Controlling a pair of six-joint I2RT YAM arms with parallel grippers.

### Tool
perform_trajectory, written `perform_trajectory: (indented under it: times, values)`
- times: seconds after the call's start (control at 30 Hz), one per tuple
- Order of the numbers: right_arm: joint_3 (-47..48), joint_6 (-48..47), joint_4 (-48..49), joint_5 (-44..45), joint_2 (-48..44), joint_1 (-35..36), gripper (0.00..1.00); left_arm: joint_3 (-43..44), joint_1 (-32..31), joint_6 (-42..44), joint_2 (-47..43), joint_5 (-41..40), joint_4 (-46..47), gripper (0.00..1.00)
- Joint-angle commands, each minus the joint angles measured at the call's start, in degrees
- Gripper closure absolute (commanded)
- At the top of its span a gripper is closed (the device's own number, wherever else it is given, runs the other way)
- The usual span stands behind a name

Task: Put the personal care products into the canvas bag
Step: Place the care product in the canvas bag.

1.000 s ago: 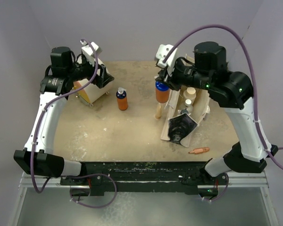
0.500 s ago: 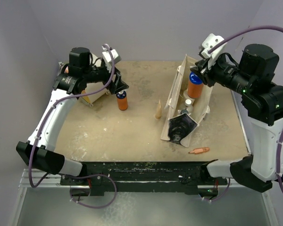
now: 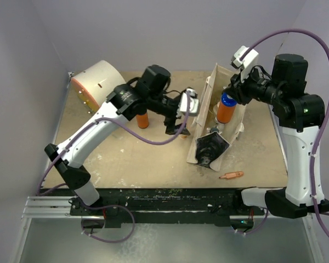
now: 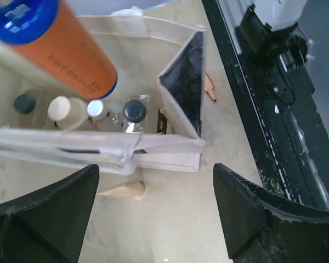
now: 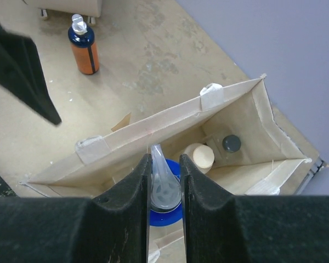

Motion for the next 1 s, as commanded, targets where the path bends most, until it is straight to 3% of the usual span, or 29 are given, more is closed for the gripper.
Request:
perform_trajectory:
  times: [0.0,0.23,0.47,0.8,0.97]
  values:
    - [-0.7,0.4,6.9,-5.6,-2.9,-1.3,1.0,5.9,-5.4,15.5,4.2,-4.9,-8.9,0.12]
    - [-2.8,0.7,7.2,-8.9,-3.3,-2.2,1.0,10.6,-8.9,29.1,9.3,-8.7,-14.4,0.09]
    - [-4.4,1.5,7.2,-13.5,-3.1,-2.6,1.0,10.8,-11.2,36.0,12.4,-16.3,-14.9,0.13]
    - [-4.7,1.2,3.2,-17.1,-3.0,-2.5,1.0,11.2,-13.1,38.6,13.9,-22.1,-15.0,0.52]
    - [-7.0,1.8,3.3,-18.2,-4.4,-2.5,1.0,12.7,-13.6,40.0,14.1,-23.7,-15.7,0.81]
